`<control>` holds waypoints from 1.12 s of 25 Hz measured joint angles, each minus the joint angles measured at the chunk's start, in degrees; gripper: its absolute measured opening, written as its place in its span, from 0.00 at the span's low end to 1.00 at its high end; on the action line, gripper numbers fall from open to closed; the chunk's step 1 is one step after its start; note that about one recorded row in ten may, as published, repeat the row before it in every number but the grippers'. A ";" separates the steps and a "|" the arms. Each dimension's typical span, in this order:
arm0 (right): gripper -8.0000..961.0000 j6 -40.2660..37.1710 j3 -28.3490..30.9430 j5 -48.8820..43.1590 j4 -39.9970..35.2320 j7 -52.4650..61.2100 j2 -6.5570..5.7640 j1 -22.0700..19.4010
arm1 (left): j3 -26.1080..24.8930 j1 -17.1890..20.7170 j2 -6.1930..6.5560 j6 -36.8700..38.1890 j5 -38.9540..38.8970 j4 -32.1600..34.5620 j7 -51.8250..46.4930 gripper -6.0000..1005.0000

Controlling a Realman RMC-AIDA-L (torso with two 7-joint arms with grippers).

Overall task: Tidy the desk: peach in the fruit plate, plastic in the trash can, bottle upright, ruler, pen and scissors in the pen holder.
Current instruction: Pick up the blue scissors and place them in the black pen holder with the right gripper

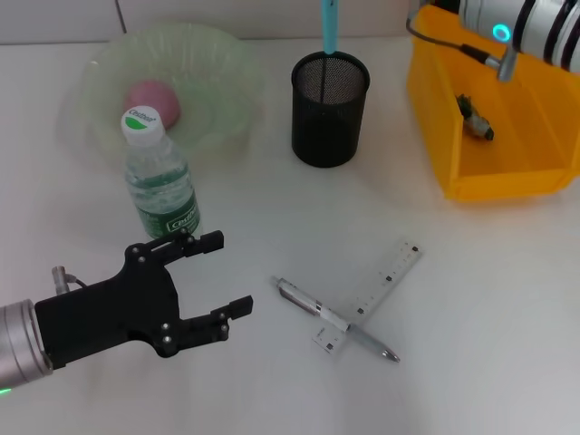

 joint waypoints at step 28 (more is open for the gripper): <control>0.16 -4.67 0.73 18.94 21.47 -20.82 -0.10 4.74 | 0.03 -0.16 -0.09 0.91 0.01 -0.09 0.00 0.80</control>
